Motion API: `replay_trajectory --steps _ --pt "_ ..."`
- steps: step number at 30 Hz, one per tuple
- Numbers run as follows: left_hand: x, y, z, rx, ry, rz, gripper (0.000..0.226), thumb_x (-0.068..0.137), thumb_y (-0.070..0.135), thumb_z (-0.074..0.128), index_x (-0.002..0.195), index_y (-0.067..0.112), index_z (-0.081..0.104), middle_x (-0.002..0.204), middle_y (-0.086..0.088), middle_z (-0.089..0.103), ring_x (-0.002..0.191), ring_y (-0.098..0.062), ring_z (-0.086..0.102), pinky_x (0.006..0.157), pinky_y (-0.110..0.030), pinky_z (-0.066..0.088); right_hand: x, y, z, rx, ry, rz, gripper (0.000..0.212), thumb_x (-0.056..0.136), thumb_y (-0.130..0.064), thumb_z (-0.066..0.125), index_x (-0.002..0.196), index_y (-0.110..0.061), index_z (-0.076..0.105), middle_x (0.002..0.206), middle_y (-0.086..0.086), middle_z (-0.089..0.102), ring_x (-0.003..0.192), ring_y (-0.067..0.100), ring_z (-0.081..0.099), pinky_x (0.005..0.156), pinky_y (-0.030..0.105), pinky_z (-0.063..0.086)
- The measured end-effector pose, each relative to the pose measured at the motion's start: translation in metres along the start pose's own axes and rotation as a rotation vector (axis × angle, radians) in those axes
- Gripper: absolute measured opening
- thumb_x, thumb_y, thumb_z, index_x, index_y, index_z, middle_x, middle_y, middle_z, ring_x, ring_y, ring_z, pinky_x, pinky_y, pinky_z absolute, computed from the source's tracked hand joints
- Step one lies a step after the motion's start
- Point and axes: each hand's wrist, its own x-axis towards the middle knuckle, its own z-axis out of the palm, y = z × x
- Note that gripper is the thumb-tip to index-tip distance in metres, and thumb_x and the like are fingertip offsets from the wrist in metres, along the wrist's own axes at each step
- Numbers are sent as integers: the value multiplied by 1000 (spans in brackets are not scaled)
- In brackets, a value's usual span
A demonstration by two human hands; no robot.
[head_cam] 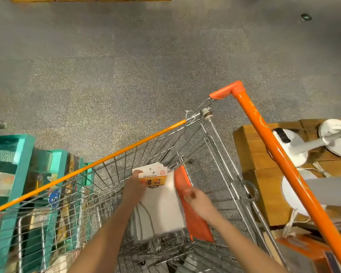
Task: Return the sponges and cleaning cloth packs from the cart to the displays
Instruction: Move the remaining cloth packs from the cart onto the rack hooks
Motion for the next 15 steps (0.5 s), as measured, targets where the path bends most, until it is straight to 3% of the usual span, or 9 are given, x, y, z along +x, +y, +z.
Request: replay_trajectory --steps 2,5,7,9,11,13,15 --pt "-9 -8 -6 -161 -34 -118 27 82 7 58 109 5 62 97 -11 69 87 -29 63 75 -37 53 -1 -2 -1 -14 -40 3 30 95 -14 50 124 -11 56 127 4 60 115 17 56 95 23 39" --pt "-30 -25 -24 -440 -17 -242 24 85 14 59 107 3 64 91 -12 68 84 -30 64 74 -35 53 0 -7 -3 -68 -101 -25 27 96 -15 49 121 -11 56 115 3 63 89 8 57 78 20 42" --pt "-42 -44 -39 -526 -2 -272 28 84 17 62 107 1 63 91 -13 68 77 -24 62 68 -32 54 6 -11 -1 -104 -116 -34 28 96 -17 49 123 -11 55 116 5 63 90 11 57 80 23 43" --pt "-57 -65 -56 -534 26 -281 17 88 14 63 104 5 62 93 -12 69 74 -21 61 62 -22 52 14 -18 3 -116 -134 -57 27 95 -15 50 121 -11 55 101 3 63 71 10 55 64 21 42" --pt "-70 -88 -70 -566 45 -264 15 89 15 64 103 12 64 97 -9 72 83 -24 65 71 -25 51 26 -27 9 -150 -139 -77 22 93 -11 51 114 -9 57 82 -1 59 60 9 50 51 18 39" --pt "-82 -107 -85 -589 71 -324 17 88 14 64 105 13 64 100 -9 71 93 -28 64 80 -36 48 41 -37 19 -203 -142 -101 21 91 -10 51 110 -8 59 83 3 61 69 17 55 56 24 43" --pt "-86 -124 -97 -622 108 -362 18 88 13 65 106 9 64 99 -10 70 93 -30 63 76 -35 45 59 -47 30 -278 -136 -133 20 91 -11 49 108 -10 61 96 10 66 82 21 59 61 27 41"
